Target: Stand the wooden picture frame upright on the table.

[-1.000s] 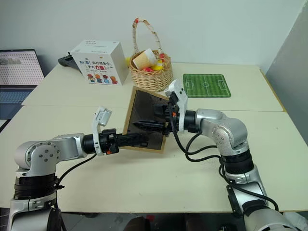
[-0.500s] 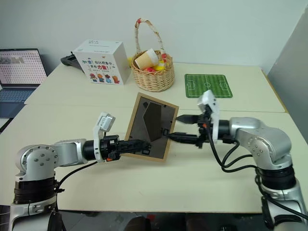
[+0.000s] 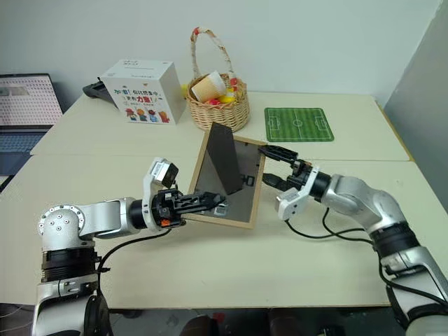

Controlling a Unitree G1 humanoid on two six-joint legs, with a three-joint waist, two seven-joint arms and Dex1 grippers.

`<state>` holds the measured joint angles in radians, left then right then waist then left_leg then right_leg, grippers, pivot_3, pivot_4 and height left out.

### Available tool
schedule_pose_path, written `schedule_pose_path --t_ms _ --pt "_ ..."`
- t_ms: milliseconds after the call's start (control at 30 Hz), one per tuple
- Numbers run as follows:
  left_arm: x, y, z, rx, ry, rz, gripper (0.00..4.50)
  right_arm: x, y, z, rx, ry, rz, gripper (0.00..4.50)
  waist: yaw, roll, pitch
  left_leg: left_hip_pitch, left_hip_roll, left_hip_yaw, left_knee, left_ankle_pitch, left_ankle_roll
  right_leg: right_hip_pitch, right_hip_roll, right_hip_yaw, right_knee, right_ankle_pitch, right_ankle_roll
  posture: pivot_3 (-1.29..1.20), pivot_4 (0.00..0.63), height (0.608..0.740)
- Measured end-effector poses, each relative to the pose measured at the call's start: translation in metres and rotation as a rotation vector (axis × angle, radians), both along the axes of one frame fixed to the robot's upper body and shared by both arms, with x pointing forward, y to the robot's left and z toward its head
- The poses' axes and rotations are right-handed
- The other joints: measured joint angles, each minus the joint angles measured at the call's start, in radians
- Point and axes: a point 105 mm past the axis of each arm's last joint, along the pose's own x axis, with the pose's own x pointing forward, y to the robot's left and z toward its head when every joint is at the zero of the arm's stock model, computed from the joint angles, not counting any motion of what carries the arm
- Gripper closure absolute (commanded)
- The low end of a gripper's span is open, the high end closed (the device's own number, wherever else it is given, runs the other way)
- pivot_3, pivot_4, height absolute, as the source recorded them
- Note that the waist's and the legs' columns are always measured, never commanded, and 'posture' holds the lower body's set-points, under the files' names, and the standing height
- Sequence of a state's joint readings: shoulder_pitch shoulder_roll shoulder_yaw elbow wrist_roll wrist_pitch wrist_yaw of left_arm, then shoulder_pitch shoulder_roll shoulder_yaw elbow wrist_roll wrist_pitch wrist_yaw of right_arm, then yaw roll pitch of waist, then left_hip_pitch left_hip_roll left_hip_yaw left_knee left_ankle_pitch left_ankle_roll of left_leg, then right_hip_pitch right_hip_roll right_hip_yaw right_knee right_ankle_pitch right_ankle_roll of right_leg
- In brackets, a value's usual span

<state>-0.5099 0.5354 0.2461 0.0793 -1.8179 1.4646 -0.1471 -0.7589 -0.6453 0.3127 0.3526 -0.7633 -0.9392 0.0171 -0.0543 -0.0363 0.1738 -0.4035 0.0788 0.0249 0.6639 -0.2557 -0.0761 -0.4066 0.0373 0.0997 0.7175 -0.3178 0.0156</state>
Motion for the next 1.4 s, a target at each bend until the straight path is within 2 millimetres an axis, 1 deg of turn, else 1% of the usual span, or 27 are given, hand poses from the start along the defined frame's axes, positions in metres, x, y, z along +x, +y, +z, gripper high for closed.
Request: schedule_pose_path --t_ms 33,133,200,233,267,333,367,433,467,533,567,600,667,767,867,933,967,1033,1100,1133,1200,1233,1267,1300,1333,1367,1400 --pt "-0.001 0.0 -0.002 0.005 0.017 0.011 3.32 -0.002 0.005 0.002 0.007 -0.013 0.031 0.38 0.001 0.0 0.0 0.0 0.0 -0.001 0.0 0.0 0.0 0.0 0.0 0.0 0.0 0.0 0.0 0.0 0.15 0.74" --pt "-0.005 -0.002 -0.002 0.014 0.014 0.025 3.32 -0.005 0.007 -0.003 0.006 -0.005 0.07 0.82 0.006 0.0 0.0 0.0 -0.001 0.0 0.0 0.0 0.0 0.001 -0.002 0.0 -0.001 0.0 0.0 0.0 0.15 0.74" --pt "-0.007 -0.002 -0.001 0.013 0.005 0.03 3.32 -0.006 0.007 -0.004 0.002 -0.008 0.083 1.43 0.01 0.0 0.0 0.0 -0.003 0.0 0.0 0.0 0.0 0.002 -0.002 0.0 -0.001 0.0 0.0 0.0 0.15 0.74" --pt "-0.008 -0.002 0.0 0.007 0.002 0.028 3.32 -0.006 0.007 -0.004 0.003 -0.01 0.086 1.58 0.011 0.0 0.0 0.0 -0.003 0.0 0.0 0.0 0.0 0.002 -0.003 0.0 -0.001 0.0 0.0 0.0 0.15 0.74" --pt "-0.008 -0.003 0.002 -0.002 -0.003 0.03 3.32 -0.006 0.006 -0.003 -0.001 -0.02 0.088 1.9 0.013 0.0 0.0 0.001 -0.004 0.0 0.0 0.0 0.0 0.002 -0.003 0.0 -0.001 0.0 0.0 0.0 0.15 0.74" --pt "-0.009 -0.004 0.004 -0.012 -0.013 0.028 3.32 -0.006 0.006 -0.002 -0.003 -0.029 0.094 2.22 0.015 0.0 0.0 0.001 -0.004 0.0 0.0 0.0 0.0 0.002 -0.003 0.0 -0.001 0.0 0.0 0.0 0.15 0.74" --pt "-0.01 -0.005 0.005 -0.017 -0.017 0.028 3.32 -0.006 0.006 -0.002 0.0 -0.03 0.096 2.5 0.017 0.0 0.0 0.001 -0.005 0.0 0.0 0.0 0.0 0.002 -0.003 0.0 -0.001 0.0 0.0 0.0 0.15 0.74" --pt "-0.01 -0.005 0.005 -0.029 -0.015 0.026 3.32 -0.006 0.005 -0.002 -0.003 -0.035 0.099 2.85 0.019 0.0 0.0 0.001 -0.005 0.0 0.0 0.0 0.0 0.002 -0.003 0.0 -0.001 0.0 0.0 0.0 0.15 0.74" --pt "-0.01 -0.006 0.004 -0.035 -0.008 0.029 3.32 -0.005 0.005 -0.001 -0.01 -0.04 0.099 2.92 0.019 0.0 0.0 0.001 -0.005 0.0 0.0 0.0 0.0 0.002 -0.003 -0.001 -0.001 0.0 0.0 0.0 0.15 0.74" --pt "-0.011 -0.005 0.003 -0.032 -0.005 0.035 2.63 -0.006 0.006 0.0 -0.017 -0.047 0.104 2.94 0.018 0.0 0.0 0.001 -0.005 0.0 0.0 0.0 0.0 0.002 -0.003 0.0 -0.001 0.0 0.0 0.0 0.15 0.74" --pt "-0.012 -0.005 0.003 -0.016 -0.016 0.044 2.56 -0.006 0.006 -0.001 -0.02 -0.045 0.109 2.96 0.018 0.0 0.0 0.001 -0.004 -0.001 0.0 0.0 0.0 0.002 -0.003 0.0 -0.001 0.0 0.0 0.0 0.15 0.74" --pt "-0.012 -0.005 0.003 0.002 -0.023 0.056 2.25 -0.006 0.006 -0.003 -0.027 -0.039 0.109 3.09 0.019 0.0 0.0 0.001 -0.005 -0.001 0.0 0.0 0.0 0.002 -0.003 0.0 -0.001 0.0 0.0 0.0 0.15 0.74" --pt "-0.009 -0.003 0.003 0.008 -0.025 0.086 1.87 -0.004 0.005 -0.007 -0.034 -0.021 0.107 3.17 0.02 0.0 0.0 0.001 -0.005 0.0 0.0 0.0 0.0 0.002 -0.003 0.0 -0.001 0.0 0.0 0.0 0.15 0.74" --pt "-0.004 0.002 0.003 0.014 -0.018 0.12 1.22 -0.005 0.004 -0.008 -0.027 0.008 0.117 3.18 0.02 0.0 0.0 0.001 -0.005 0.0 0.0 0.0 0.0 0.002 -0.003 0.0 -0.001 0.0 0.0 0.0 0.15 0.74" --pt "0.001 0.011 0.008 0.024 -0.037 0.168 0.57 -0.005 0.002 -0.009 0.007 0.076 0.129 3.18 0.019 0.0 0.0 0.001 -0.005 0.0 0.0 0.0 0.001 0.002 -0.003 0.0 -0.001 0.0 0.0 0.0 0.15 0.74" --pt "0.005 0.025 0.007 0.038 -0.045 0.246 0.19 -0.007 0.004 -0.011 0.026 0.148 0.149 3.18 0.012 0.0 0.0 0.002 -0.004 0.0 0.0 0.0 0.001 0.003 -0.003 0.0 -0.001 0.0 0.0 0.0 0.15 0.74" --pt "0.006 0.034 0.004 0.069 -0.064 0.298 0.02 -0.007 0.009 -0.017 0.023 0.214 0.161 3.18 0.005 0.0 0.0 0.002 -0.003 0.0 -0.001 0.0 0.001 0.003 -0.003 0.0 -0.001 0.0 0.0 0.0 0.15 0.74" --pt "0.007 0.048 -0.004 0.172 -0.123 0.397 0.0 -0.007 0.02 -0.035 0.017 0.398 0.162 3.18 -0.002 0.0 0.0 0.003 0.0 -0.001 -0.001 0.0 0.001 0.004 -0.002 -0.001 -0.001 0.0 0.0 0.0 0.15 0.74" --pt "0.011 0.065 -0.006 0.309 -0.23 0.517 0.0 -0.006 0.033 -0.055 0.043 0.66 0.153 3.18 -0.002 0.0 0.0 0.002 0.001 -0.002 -0.001 0.0 0.001 0.004 -0.002 -0.002 -0.001 0.0 0.0 0.0 0.15 0.74" --pt "0.014 0.077 -0.001 0.381 -0.308 0.587 0.0 -0.003 0.037 -0.066 0.065 0.825 0.143 3.18 -0.001 0.0 0.0 0.003 0.001 -0.002 -0.001 0.0 0.0 0.004 -0.002 -0.002 -0.001 0.0 0.0 0.0 0.15 0.74" --pt "0.016 0.095 0.006 0.494 -0.433 0.698 0.0 0.002 0.041 -0.077 0.12 1.087 0.134 3.18 0.002 0.001 0.001 0.003 0.001 -0.002 -0.001 0.0 0.001 0.004 -0.003 -0.002 0.0 0.0 -0.001 0.0 0.15 0.74" --pt "0.015 0.1 0.008 0.51 -0.466 0.737 0.0 0.007 0.04 -0.074 0.194 1.171 0.14 3.18 0.005 0.002 0.001 0.003 0.001 -0.001 -0.001 0.0 0.001 0.004 -0.004 -0.002 -0.001 0.0 0.0 0.0 0.15 0.74" --pt "0.012 0.098 0.001 0.518 -0.469 0.749 0.0 0.016 0.039 -0.063 0.311 1.223 0.157 3.18 0.005 0.002 0.001 0.003 0.0 0.001 -0.001 0.0 0.001 0.004 -0.005 -0.002 -0.001 0.0 0.0 0.0 0.15 0.74" --pt "0.008 0.094 -0.013 0.529 -0.442 0.742 0.0 0.024 0.041 -0.051 0.383 1.253 0.176 3.18 0.006 0.002 0.001 0.003 0.0 0.002 -0.001 0.0 0.001 0.004 -0.005 -0.002 -0.001 0.0 0.0 0.0 0.15 0.74" --pt "0.005 0.089 -0.026 0.538 -0.409 0.726 0.0 0.029 0.042 -0.041 0.435 1.272 0.193 3.18 0.005 0.001 0.001 0.002 0.0 0.001 -0.001 0.0 0.002 0.004 -0.005 -0.002 -0.001 0.0 0.0 0.0 0.15 0.74" --pt "0.002 0.087 -0.035 0.548 -0.388 0.722 0.0 0.033 0.044 -0.033 0.469 1.299 0.21 3.18 0.005 -0.002 0.0 0.002 0.0 0.001 -0.001 -0.002 0.004 0.003 -0.004 -0.002 -0.002 0.0 0.0 0.0 0.15 0.74" --pt "0.001 0.089 -0.035 0.553 -0.387 0.732 0.0 0.037 0.045 -0.029 0.491 1.331 0.217 3.18 0.006 -0.002 0.0 0.002 0.0 0.001 -0.001 -0.002 0.005 0.003 -0.003 -0.003 -0.002 0.0 0.0 0.0 0.15 0.74"
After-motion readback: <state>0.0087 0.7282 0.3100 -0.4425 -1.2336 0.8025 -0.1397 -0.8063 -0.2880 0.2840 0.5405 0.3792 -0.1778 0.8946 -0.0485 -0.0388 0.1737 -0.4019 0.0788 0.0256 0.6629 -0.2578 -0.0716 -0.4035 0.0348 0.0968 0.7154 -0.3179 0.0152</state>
